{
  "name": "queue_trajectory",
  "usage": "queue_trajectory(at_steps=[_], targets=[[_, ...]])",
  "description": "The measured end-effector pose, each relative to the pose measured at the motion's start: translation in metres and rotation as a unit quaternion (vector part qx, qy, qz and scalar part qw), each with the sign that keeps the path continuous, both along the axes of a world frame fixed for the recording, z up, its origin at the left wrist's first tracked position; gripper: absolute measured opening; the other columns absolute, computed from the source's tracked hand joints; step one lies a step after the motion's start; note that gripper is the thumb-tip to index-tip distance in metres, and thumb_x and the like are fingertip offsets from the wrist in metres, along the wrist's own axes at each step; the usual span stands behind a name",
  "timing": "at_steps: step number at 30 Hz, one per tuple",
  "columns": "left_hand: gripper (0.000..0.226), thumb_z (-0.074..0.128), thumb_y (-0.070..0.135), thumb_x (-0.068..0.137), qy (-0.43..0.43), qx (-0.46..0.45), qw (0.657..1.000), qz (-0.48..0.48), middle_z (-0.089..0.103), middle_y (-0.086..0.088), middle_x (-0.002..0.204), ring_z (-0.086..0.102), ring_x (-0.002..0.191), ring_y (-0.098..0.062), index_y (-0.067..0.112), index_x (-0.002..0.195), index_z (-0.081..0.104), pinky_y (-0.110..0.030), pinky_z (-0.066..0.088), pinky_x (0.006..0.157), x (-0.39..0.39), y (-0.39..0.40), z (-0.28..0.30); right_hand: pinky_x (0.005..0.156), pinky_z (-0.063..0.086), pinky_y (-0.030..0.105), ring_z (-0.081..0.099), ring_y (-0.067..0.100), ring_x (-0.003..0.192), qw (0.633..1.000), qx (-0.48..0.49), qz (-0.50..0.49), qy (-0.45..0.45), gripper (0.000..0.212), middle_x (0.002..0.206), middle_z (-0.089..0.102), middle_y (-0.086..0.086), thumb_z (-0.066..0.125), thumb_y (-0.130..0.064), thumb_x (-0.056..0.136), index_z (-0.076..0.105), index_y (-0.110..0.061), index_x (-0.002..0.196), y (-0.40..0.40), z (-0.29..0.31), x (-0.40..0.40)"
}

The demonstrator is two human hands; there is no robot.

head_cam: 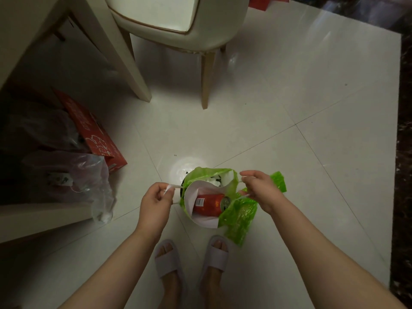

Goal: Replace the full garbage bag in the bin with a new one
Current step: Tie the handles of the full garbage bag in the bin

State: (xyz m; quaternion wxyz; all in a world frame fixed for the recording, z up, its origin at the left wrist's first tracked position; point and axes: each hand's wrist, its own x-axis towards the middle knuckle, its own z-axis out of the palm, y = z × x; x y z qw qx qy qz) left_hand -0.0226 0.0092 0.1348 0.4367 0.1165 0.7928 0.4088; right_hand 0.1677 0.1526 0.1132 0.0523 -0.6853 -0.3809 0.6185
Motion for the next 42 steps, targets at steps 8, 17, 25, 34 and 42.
queue_trajectory(at_steps=[8, 17, 25, 34, 42], targets=[[0.009, 0.051, 0.011, 0.091, -0.032, -0.039, 0.987, 0.155, 0.046, -0.005, 0.065, 0.049, 0.059, -0.016, 0.011, 0.084, 0.056, -0.038, 0.047, 0.084, -0.030, -0.019, -0.015, 0.049, 0.032, 0.024, 0.047, 0.017, 0.057, 0.957, 0.142, 0.167, -0.190, 0.006, 0.062, 0.050, -0.001, 0.051, -0.018, 0.093, 0.056, -0.014, 0.092, -0.019, -0.014, 0.040], [0.021, 0.050, 0.007, 0.090, -0.071, 0.014, 0.996, 0.057, 0.055, -0.006, 0.071, 0.055, 0.071, -0.015, 0.013, 0.070, 0.056, -0.027, 0.048, 0.082, -0.019, -0.009, 0.002, 0.068, 0.047, 0.030, 0.046, 0.016, 0.056, 0.992, 0.046, 0.108, 0.051, 0.032, 0.058, 0.047, -0.001, 0.051, -0.017, 0.093, 0.063, -0.019, 0.064, -0.024, 0.011, 0.018], [0.023, 0.053, 0.011, 0.090, -0.117, 0.010, 0.983, 0.143, 0.049, -0.007, 0.070, 0.052, 0.070, -0.016, 0.010, 0.068, 0.049, -0.035, 0.045, 0.091, -0.018, -0.020, -0.001, 0.074, 0.048, 0.028, 0.050, 0.015, 0.065, 0.994, 0.021, -0.100, 0.026, 0.031, 0.061, 0.049, 0.004, 0.047, -0.006, 0.088, 0.050, -0.014, 0.057, -0.020, 0.029, 0.031], [0.024, 0.053, 0.022, 0.090, -0.066, 0.005, 0.998, 0.002, 0.061, -0.008, 0.077, 0.057, 0.082, -0.020, 0.005, 0.072, 0.053, -0.036, 0.045, 0.084, 0.008, 0.012, 0.016, 0.085, 0.049, 0.036, 0.055, 0.019, 0.071, 0.999, 0.040, -0.003, 0.019, 0.034, 0.061, 0.057, 0.002, 0.049, -0.015, 0.093, 0.058, -0.016, 0.061, -0.030, 0.034, -0.004], [0.029, 0.054, 0.020, 0.090, -0.016, 0.001, 0.999, -0.052, 0.060, -0.005, 0.079, 0.053, 0.070, -0.011, -0.008, 0.085, 0.054, -0.023, 0.037, 0.062, 0.004, 0.007, 0.048, 0.085, 0.050, 0.040, 0.058, 0.020, 0.074, 0.998, 0.055, 0.037, -0.025, 0.035, 0.063, 0.058, 0.001, 0.050, -0.021, 0.092, 0.059, -0.020, 0.058, -0.035, 0.058, -0.010]])
